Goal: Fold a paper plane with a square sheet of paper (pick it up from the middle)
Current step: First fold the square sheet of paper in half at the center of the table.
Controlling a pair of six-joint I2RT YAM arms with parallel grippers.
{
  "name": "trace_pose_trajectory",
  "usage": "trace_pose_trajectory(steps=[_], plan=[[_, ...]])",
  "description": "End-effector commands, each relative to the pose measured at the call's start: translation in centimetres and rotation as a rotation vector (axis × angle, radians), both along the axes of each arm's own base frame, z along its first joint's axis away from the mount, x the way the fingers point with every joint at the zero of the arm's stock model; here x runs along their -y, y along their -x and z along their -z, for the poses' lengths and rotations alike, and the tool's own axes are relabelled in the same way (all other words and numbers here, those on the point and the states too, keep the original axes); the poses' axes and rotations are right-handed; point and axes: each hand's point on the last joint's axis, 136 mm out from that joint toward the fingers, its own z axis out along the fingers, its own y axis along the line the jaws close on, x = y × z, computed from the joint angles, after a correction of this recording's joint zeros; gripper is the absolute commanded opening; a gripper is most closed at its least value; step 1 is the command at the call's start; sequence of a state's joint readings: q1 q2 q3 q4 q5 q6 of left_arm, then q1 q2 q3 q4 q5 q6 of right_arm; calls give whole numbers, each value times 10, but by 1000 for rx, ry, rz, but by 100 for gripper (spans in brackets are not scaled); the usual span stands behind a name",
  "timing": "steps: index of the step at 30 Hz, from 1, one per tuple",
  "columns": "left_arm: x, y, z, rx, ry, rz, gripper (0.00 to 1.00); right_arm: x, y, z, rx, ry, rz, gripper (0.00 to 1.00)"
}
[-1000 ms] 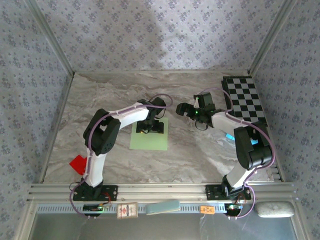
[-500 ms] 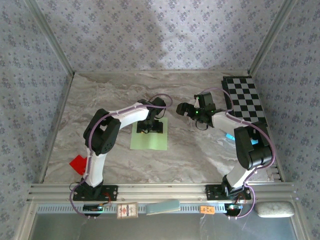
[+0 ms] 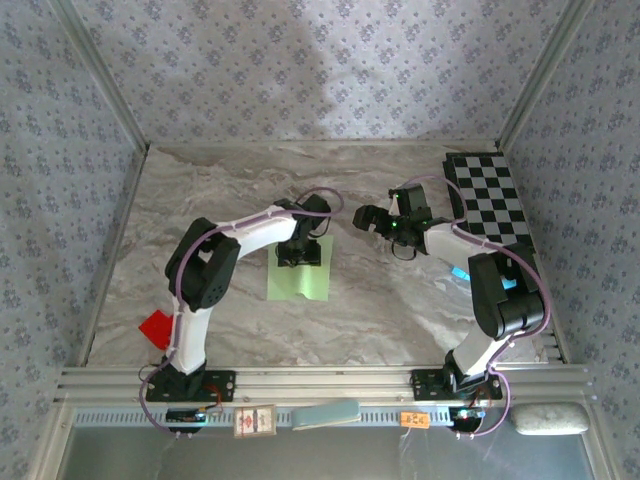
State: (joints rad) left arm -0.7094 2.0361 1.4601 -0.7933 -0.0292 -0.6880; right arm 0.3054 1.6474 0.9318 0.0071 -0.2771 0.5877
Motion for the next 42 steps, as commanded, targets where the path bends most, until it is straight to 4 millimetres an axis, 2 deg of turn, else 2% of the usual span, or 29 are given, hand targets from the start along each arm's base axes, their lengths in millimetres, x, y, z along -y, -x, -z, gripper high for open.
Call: trace_pose_trajectory(steps=[1,4,8,12,14,18,23,28,34,42], plan=[[11,2,-19,6,116,-23,49,1,-1,-4,0,-18,7,100],[25,-4,-42,44,257,-23,37,0,-1,-9,16,-40,6,100],[49,-9,-82,93,492,0,27,-5,-1,-18,41,-97,-20,100],[64,-13,-115,145,680,23,26,-16,2,-31,56,-178,-62,100],[67,-15,-119,151,736,14,26,-20,4,-35,62,-206,-77,100],[62,-22,-97,143,752,-35,26,-30,8,-38,63,-252,-120,98],[52,-30,-66,125,688,-68,26,-45,18,-30,41,-274,-175,93],[36,-28,-37,95,616,-96,24,-57,27,-18,2,-261,-208,82],[22,-24,-16,60,562,-105,22,-78,36,4,-90,-243,-248,60],[18,-22,-5,37,527,-120,21,-108,44,31,-200,-204,-311,27]])
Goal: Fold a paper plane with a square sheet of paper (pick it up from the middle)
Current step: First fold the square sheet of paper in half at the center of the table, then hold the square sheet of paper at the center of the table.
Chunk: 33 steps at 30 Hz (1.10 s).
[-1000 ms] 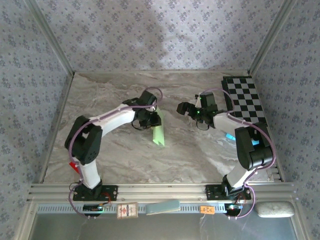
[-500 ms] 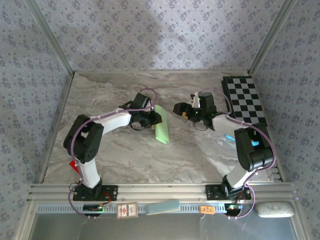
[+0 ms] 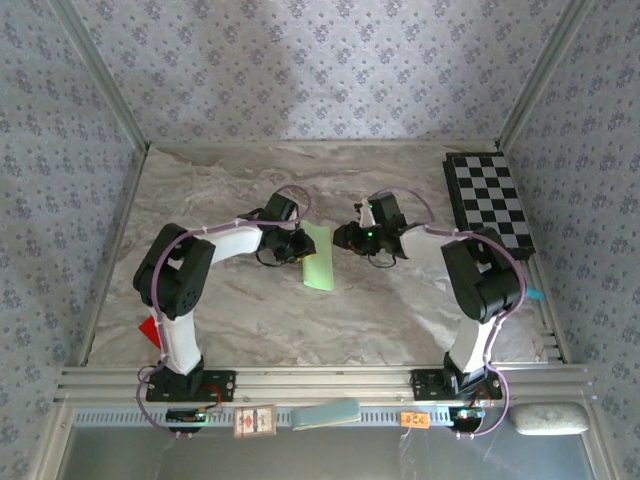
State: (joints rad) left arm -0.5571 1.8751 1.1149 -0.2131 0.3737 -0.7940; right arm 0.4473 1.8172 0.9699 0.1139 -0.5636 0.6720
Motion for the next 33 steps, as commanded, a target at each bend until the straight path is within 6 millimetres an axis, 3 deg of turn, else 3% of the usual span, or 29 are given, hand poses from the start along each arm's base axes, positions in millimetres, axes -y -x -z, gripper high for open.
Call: trace_pose_trajectory(steps=[1,9,17,20,21,27,33], plan=[[-5,1,10,-19,-32,3,21,-11,3,7,-47,30,-39,25],[-7,2,16,-32,-45,-7,22,-20,7,28,-101,109,-90,16],[-9,5,20,-49,-60,-10,22,-18,11,50,-137,192,-108,15],[-13,4,17,-50,-82,-28,26,-8,18,66,-167,278,-100,15],[-16,4,15,-53,-94,-41,27,-9,12,62,-152,298,-98,15],[-32,4,-4,-46,-138,-133,39,1,20,76,-198,406,-88,15],[-37,19,5,-99,-140,-152,48,-7,20,75,-222,357,-72,16]])
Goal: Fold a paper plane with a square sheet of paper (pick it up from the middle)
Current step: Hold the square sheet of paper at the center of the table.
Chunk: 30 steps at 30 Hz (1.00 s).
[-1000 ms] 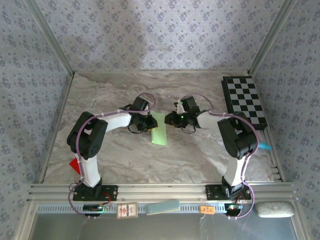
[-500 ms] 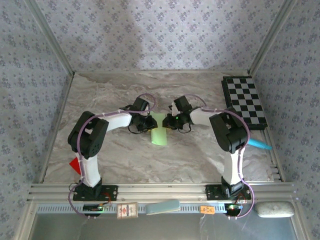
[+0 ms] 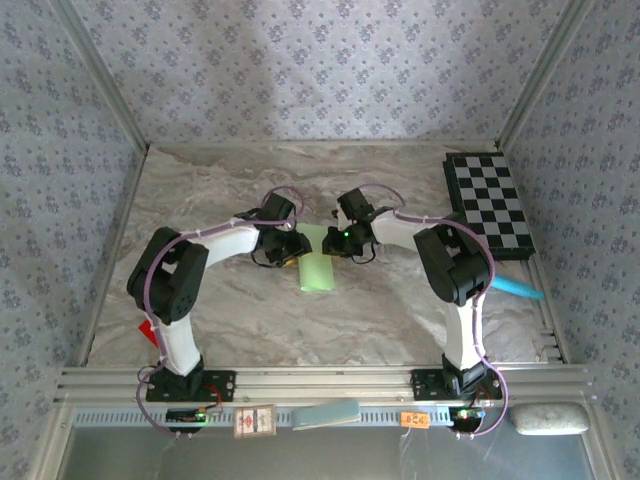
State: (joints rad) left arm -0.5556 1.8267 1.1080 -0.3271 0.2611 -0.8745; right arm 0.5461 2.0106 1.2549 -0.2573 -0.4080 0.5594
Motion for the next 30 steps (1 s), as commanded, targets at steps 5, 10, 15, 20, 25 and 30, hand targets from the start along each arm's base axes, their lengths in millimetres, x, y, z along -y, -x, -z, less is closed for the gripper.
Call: trace_pose_trajectory(steps=[5,10,15,20,25,30], plan=[[-5,17,16,-84,-13,-14,49,8,14,21,-105,36,34,16],[-8,19,28,-119,-50,-30,48,1,5,0,-95,-36,37,19],[-17,28,47,-180,-141,-48,44,-3,-7,-32,-46,-117,33,24],[-25,37,65,-224,-199,-75,43,10,-16,-63,10,-180,89,30],[-25,43,76,-253,-219,-84,43,49,-13,-64,49,-154,170,34],[-24,49,83,-272,-243,-67,44,86,-9,-57,64,-115,240,36]])
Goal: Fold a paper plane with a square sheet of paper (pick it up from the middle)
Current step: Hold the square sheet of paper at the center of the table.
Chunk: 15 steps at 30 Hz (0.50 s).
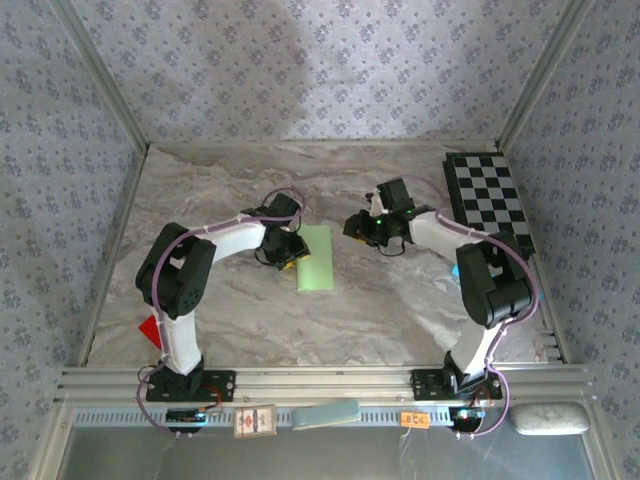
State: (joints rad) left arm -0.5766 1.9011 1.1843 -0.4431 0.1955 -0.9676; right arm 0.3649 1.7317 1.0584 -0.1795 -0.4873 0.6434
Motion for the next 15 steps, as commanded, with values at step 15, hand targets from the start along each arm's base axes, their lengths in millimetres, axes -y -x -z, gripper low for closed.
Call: trace_pose_trajectory(steps=[15], plan=[[-17,58,77,-216,-168,140,46,31,1,15,-8,50,39,36]])
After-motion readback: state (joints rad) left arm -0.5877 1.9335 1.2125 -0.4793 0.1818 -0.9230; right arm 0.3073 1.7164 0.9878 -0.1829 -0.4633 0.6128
